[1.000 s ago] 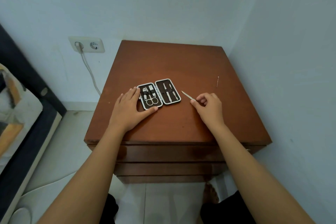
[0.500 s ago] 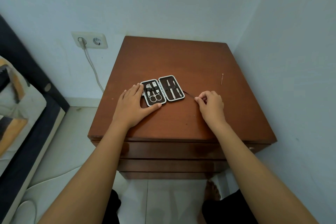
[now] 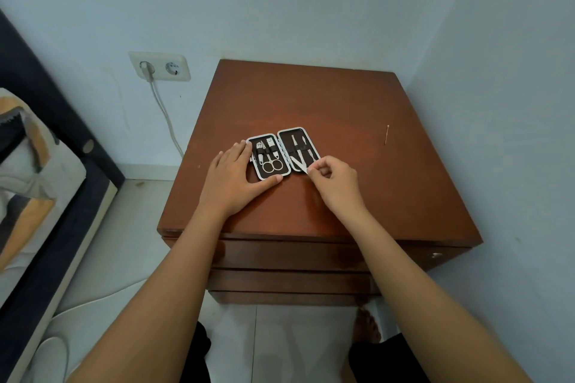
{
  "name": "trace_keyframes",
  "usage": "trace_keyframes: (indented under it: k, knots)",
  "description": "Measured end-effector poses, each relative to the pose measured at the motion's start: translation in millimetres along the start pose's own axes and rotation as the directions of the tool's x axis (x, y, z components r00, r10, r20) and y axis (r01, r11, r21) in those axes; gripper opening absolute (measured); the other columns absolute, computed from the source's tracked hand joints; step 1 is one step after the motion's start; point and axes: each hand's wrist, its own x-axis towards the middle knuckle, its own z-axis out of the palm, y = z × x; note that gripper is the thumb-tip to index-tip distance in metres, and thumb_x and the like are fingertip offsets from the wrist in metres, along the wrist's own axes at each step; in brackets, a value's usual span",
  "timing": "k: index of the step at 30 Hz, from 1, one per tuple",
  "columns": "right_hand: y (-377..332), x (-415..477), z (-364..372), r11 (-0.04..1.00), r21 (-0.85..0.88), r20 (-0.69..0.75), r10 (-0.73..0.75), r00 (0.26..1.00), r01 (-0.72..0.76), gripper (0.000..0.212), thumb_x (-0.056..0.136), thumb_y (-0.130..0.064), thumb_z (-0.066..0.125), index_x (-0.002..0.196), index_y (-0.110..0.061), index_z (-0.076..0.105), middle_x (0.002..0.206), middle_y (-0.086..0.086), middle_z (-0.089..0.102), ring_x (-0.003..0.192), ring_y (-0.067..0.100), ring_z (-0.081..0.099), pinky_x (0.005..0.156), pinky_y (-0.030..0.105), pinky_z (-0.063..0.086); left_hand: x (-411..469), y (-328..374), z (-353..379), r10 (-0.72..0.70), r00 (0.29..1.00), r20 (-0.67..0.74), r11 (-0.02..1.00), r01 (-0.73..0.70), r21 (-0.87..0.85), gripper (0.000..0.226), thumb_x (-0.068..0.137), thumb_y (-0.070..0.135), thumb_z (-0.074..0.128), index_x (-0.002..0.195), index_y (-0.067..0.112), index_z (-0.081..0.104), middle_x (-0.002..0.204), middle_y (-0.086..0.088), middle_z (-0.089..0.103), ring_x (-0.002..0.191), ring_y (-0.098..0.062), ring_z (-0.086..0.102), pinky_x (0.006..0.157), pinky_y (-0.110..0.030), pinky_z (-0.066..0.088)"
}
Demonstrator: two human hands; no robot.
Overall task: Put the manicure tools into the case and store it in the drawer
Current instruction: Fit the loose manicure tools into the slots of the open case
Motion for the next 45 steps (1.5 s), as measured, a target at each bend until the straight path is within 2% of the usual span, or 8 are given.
trace_keyframes:
  k: [7,12,15,18,20,23,28,45]
  knots:
    - [-6,2,6,0.998,-0.054,-0.043,-0.023,0.999,0.020,0.008,0.083,-0.012,0.058,0.077,-0.011,0.063,0.059,0.001,0.056,0.061,0.016,0.053,0.052,0.008,0.037,0,0,2,0.005,1.000,-0.010,1.000,-0.005,0.005,0.098,0.075,0.075,0.045,0.148,0.015,0.021,0.157,-0.001,0.020,0.145,-0.014,0.014,0.118,-0.036,0.007]
    - [-9,5,14,0.965,-0.243,-0.028,-0.113,0.993,0.103,0.010,0.087,-0.019,0.055,0.078,-0.017,0.060,0.071,-0.003,0.055,0.073,0.017,0.053,0.055,0.026,0.035,1,-1,2,0.004,1.000,-0.011,1.000,-0.004,0.003,0.098,0.075,0.076,0.044,0.148,0.016,0.020,0.157,-0.001,0.021,0.145,-0.014,0.014,0.118,-0.036,0.007]
    - [-6,3,14,0.880,-0.416,-0.028,-0.263,0.965,0.228,0.015,0.090,-0.025,0.052,0.088,-0.016,0.063,0.090,0.000,0.053,0.091,0.018,0.048,0.061,0.030,0.040,1,0,2,0.005,1.000,-0.015,1.000,-0.005,-0.003,0.098,0.075,0.076,0.045,0.148,0.015,0.021,0.157,-0.001,0.021,0.145,-0.014,0.015,0.117,-0.036,0.007]
    - [2,-3,14,0.731,-0.594,0.013,-0.410,0.912,0.337,0.022,0.090,-0.030,0.051,0.098,-0.017,0.066,0.099,0.004,0.056,0.092,0.024,0.050,0.064,0.034,0.042,0,0,2,0.005,1.000,-0.015,1.000,-0.005,-0.003,0.098,0.075,0.076,0.045,0.148,0.016,0.020,0.157,-0.001,0.021,0.145,-0.014,0.014,0.117,-0.036,0.006]
    - [7,-10,15,0.621,-0.700,0.056,-0.446,0.893,0.354,0.028,0.089,-0.035,0.046,0.105,-0.021,0.064,0.104,0.003,0.059,0.093,0.026,0.053,0.067,0.035,0.038,0,0,2,0.004,1.000,-0.014,1.000,-0.004,-0.008,0.098,0.075,0.076,0.045,0.148,0.016,0.020,0.157,-0.001,0.020,0.145,-0.014,0.014,0.117,-0.036,0.006]
    - [6,-11,16,0.564,-0.752,0.100,-0.415,0.904,0.342,0.040,0.089,-0.043,0.036,0.115,-0.024,0.059,0.111,0.003,0.059,0.096,0.027,0.053,0.070,0.037,0.037,0,0,1,0.004,1.000,-0.015,1.000,-0.004,-0.015,0.097,0.075,0.075,0.045,0.148,0.016,0.020,0.157,-0.001,0.020,0.145,-0.014,0.014,0.118,-0.036,0.006]
    - [4,-4,16,0.566,-0.744,0.195,-0.325,0.925,0.355,0.045,0.093,-0.045,0.036,0.133,-0.025,0.042,0.128,0.003,0.048,0.109,0.028,0.042,0.080,0.041,0.034,0,1,1,0.006,1.000,-0.019,1.000,-0.006,-0.011,0.097,0.076,0.074,0.045,0.149,0.015,0.020,0.157,-0.002,0.020,0.145,-0.014,0.014,0.117,-0.036,0.006]
    - [9,-8,10,0.692,-0.638,0.135,-0.329,0.935,0.336,0.042,0.095,-0.040,0.036,0.131,-0.023,0.045,0.139,-0.005,0.045,0.126,0.019,0.038,0.092,0.039,0.033,-1,2,0,-0.001,1.000,-0.012,1.000,0.001,-0.009,0.097,0.076,0.075,0.045,0.149,0.016,0.019,0.157,-0.001,0.019,0.145,-0.014,0.014,0.117,-0.035,0.005]
